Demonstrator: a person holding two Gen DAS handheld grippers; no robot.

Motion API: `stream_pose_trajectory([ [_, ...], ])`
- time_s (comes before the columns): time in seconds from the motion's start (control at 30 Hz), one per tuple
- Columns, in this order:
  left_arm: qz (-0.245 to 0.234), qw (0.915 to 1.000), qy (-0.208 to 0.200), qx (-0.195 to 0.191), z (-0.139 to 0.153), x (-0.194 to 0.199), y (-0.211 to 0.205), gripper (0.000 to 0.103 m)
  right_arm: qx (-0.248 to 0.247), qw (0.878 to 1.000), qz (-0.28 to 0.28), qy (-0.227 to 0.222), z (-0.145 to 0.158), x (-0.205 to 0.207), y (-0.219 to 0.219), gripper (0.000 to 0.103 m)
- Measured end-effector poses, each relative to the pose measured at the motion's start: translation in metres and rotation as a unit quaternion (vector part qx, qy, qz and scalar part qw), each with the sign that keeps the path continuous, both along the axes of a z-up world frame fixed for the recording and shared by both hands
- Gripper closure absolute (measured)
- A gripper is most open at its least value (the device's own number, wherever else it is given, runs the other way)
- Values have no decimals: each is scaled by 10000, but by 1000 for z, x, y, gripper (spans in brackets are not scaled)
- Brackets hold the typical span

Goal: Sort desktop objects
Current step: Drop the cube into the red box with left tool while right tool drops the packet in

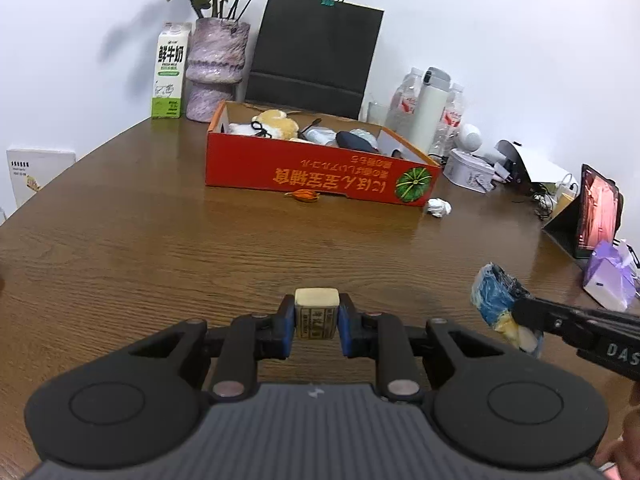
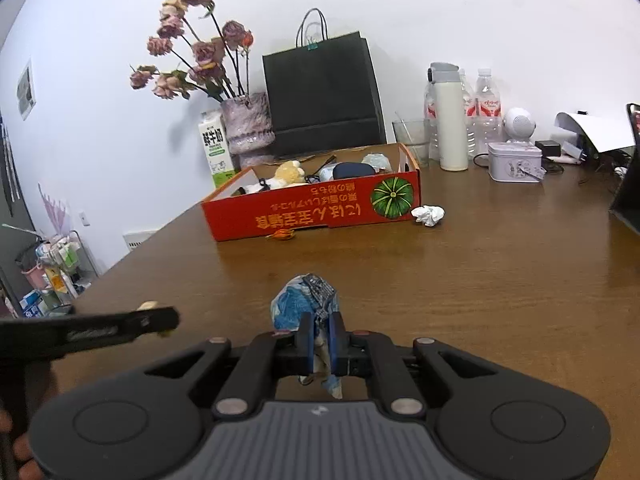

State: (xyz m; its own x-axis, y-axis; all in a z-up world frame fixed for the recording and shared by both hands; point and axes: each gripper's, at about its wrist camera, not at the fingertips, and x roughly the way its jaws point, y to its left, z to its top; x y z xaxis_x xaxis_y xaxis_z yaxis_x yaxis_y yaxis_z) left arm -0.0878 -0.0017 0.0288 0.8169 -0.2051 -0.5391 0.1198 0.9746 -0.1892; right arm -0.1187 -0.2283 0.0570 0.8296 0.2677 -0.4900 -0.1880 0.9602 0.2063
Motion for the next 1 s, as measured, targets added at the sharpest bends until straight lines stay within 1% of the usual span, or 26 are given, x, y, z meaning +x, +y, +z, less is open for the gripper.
stream_pose_trajectory([
  [0.07,37,10000,-20,-15,2,1,1,81,-110,9999,48,-56,7,-4,2,97],
  [0.13,65,9999,-132,-79,10,7,5,81,-151,9998,16,-136,17,0,2,97],
  [0.27,193,9986,-479,-122,38,33,17,81,-216,9990,51,-393,44,22,0,97],
  [0.3,217,9978,-619,-113,48,46,20,81,-263,9985,65,-473,52,33,0,97],
  [0.37,281,9962,-828,51,62,74,21,81,-401,9973,53,-617,67,61,-1,97],
  [0.43,361,9951,-902,208,71,112,22,81,-416,9968,41,-683,79,96,-1,97],
  [0.5,267,9966,-748,235,74,156,24,81,-274,9979,43,-586,89,144,-2,97],
  [0.57,348,9985,-400,134,67,201,29,81,-221,9989,77,-410,92,191,3,97],
  [0.6,301,9994,-148,65,60,227,31,81,-149,9994,67,-299,90,217,8,97],
  [0.63,373,9993,6,-53,54,244,34,81,-164,9996,119,-186,86,239,14,97],
  [0.67,397,9991,90,-81,49,258,34,81,-110,9999,90,-70,81,262,20,97],
  [0.73,292,9991,306,76,37,285,30,81,-192,9996,97,202,68,308,36,97],
  [0.8,239,9982,500,234,26,301,27,81,-286,9984,-9,478,51,343,48,96],
  [0.87,363,9975,535,273,18,312,29,80,-471,9945,81,932,29,374,61,96],
  [0.9,396,9976,497,262,16,313,29,79,-577,9933,-43,999,21,382,64,89],
  [0.93,382,9978,472,284,15,314,27,73,-696,9934,-161,898,18,385,65,70],
  [0.97,299,9979,448,367,14,313,24,66,-875,9933,-205,724,16,386,67,55],
  [1.0,231,9979,415,451,12,313,22,62,-1076,9921,-212,604,13,386,68,28],
])
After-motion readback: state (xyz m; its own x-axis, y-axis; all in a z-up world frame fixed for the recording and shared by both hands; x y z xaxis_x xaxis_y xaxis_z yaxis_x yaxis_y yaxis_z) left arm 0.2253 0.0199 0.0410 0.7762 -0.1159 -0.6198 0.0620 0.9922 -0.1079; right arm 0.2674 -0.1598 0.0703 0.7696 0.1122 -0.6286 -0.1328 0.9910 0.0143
